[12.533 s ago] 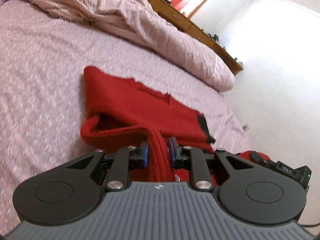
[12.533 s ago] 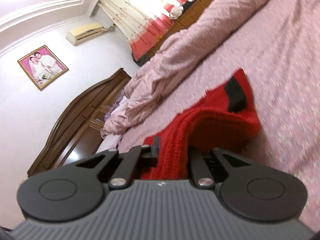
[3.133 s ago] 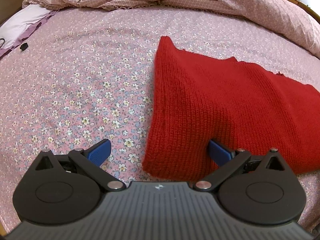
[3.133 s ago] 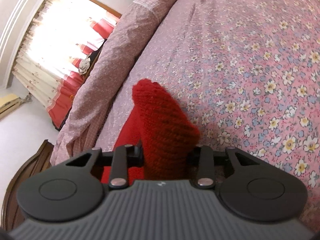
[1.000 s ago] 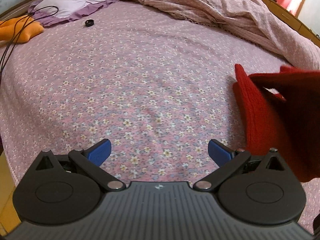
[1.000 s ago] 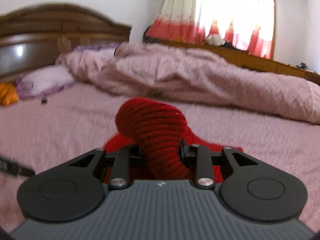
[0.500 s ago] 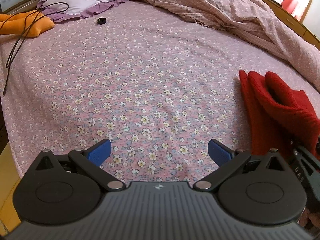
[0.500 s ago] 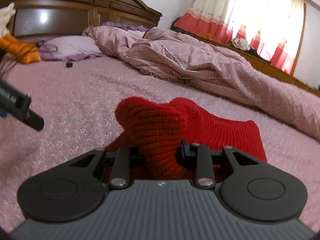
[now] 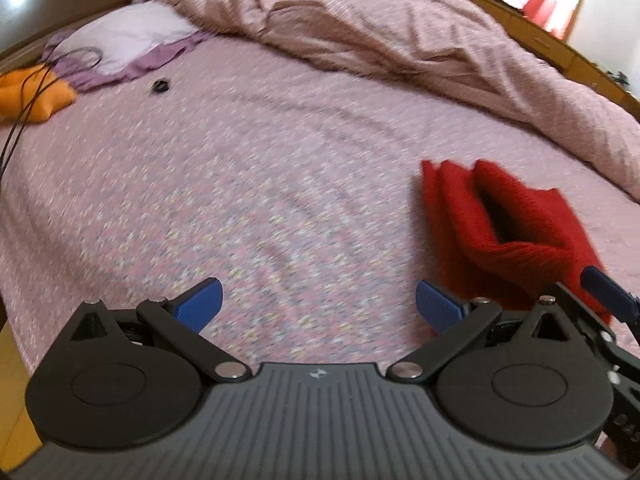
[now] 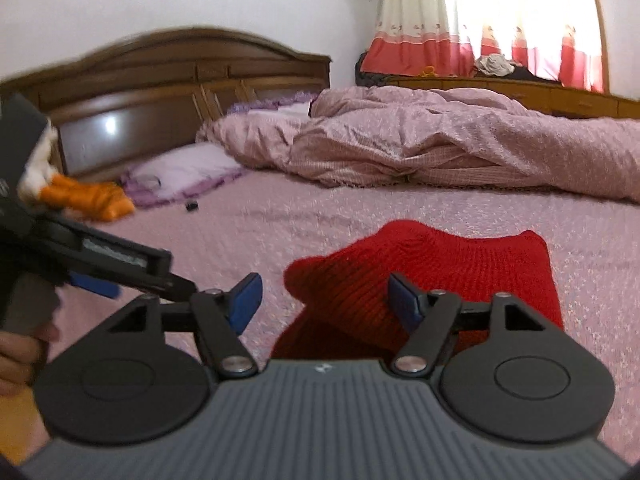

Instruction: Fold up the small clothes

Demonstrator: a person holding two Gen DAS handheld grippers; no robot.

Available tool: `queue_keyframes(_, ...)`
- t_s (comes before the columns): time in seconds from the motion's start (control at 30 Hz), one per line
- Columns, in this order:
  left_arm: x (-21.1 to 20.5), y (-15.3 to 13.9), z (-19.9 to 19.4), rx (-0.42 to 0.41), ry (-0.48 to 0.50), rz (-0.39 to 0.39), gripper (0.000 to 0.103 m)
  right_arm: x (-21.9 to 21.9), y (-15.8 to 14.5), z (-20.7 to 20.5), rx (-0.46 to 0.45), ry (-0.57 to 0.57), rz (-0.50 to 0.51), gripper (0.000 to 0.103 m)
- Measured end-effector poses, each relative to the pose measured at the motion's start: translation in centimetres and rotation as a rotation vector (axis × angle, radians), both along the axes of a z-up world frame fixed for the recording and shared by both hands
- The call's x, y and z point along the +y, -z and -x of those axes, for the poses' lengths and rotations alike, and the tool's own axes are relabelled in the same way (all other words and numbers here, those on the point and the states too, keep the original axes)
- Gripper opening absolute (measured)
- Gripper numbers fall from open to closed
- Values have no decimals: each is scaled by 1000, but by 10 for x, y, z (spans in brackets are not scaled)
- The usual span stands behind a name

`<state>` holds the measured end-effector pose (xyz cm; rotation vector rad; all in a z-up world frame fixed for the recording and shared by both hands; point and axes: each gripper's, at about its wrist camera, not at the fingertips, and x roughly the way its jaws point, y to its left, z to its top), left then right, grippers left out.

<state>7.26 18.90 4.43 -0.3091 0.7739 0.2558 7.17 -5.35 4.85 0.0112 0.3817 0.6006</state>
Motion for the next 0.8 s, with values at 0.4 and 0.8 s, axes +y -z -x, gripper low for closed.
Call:
queue_keyframes(0.4,-56,-47,-35,-113,185,-13,103,-80,-25,-4,-5,215,-163,71)
queue_keyframes(0.8,-99,-24,-77,-92,299,-36,97,-152,18,-55,188,473,-248,72)
